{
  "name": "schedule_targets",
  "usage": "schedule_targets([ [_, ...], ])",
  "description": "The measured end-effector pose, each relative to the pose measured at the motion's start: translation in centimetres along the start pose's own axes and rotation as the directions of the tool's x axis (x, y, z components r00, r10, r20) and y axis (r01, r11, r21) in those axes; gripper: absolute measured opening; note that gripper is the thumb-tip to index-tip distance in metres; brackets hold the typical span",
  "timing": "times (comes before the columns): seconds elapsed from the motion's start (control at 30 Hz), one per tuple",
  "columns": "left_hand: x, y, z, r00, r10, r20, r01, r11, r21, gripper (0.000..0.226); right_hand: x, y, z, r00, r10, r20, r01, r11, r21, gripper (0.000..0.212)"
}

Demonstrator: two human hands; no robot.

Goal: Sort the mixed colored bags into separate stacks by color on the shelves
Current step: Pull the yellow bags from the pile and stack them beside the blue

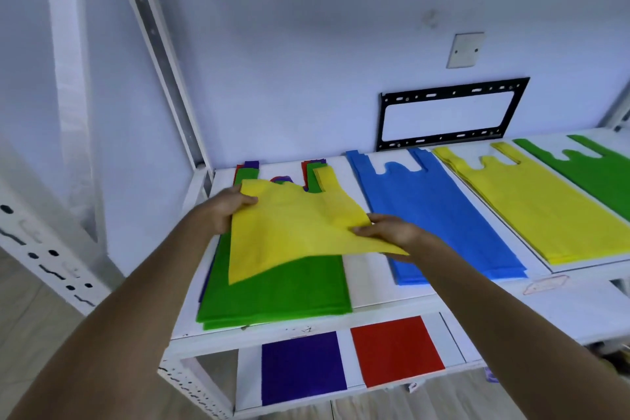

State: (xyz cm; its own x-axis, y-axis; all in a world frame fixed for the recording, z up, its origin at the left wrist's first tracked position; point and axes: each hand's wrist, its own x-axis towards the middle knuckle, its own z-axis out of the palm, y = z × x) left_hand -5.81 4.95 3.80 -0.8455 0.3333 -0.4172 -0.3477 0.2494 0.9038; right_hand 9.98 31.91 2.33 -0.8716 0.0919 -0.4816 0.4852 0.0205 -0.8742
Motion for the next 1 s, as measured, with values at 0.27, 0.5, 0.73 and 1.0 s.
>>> schedule_targets([
  [0.27, -3.5, 8.4, 12.8, 0.982, 0.191, -0.005, -0.191, 0.976, -0.109, 0.026, -6.1, -3.1, -12.5, 0.994, -0.101, -0.029, 0.102, 0.994, 0.046, 0.024],
  [0.5, -3.9, 11.4, 26.7, 0.969, 0.248, 0.019, -0.24, 0.953, -0.187, 0.042, -13.1, -3.6, -25.9, 0.974, -0.145, -0.174, 0.16, 0.984, 0.078, 0.026],
  [0.73, -2.2, 14.2, 37.5, 0.991, 0.116, 0.072, -0.097, 0.969, -0.225, 0.022, -14.1, -4.1, -38.1, 0.98, -0.098, -0.175, 0.124, 0.982, 0.144, 0.01],
  [1.0, 4.7, 20.2, 47.0, 0.982, 0.185, 0.048, -0.171, 0.962, -0.214, 0.038, -9.1, -8.7, -49.1, 0.939, -0.296, -0.178, 0.299, 0.954, -0.01, 0.016],
])
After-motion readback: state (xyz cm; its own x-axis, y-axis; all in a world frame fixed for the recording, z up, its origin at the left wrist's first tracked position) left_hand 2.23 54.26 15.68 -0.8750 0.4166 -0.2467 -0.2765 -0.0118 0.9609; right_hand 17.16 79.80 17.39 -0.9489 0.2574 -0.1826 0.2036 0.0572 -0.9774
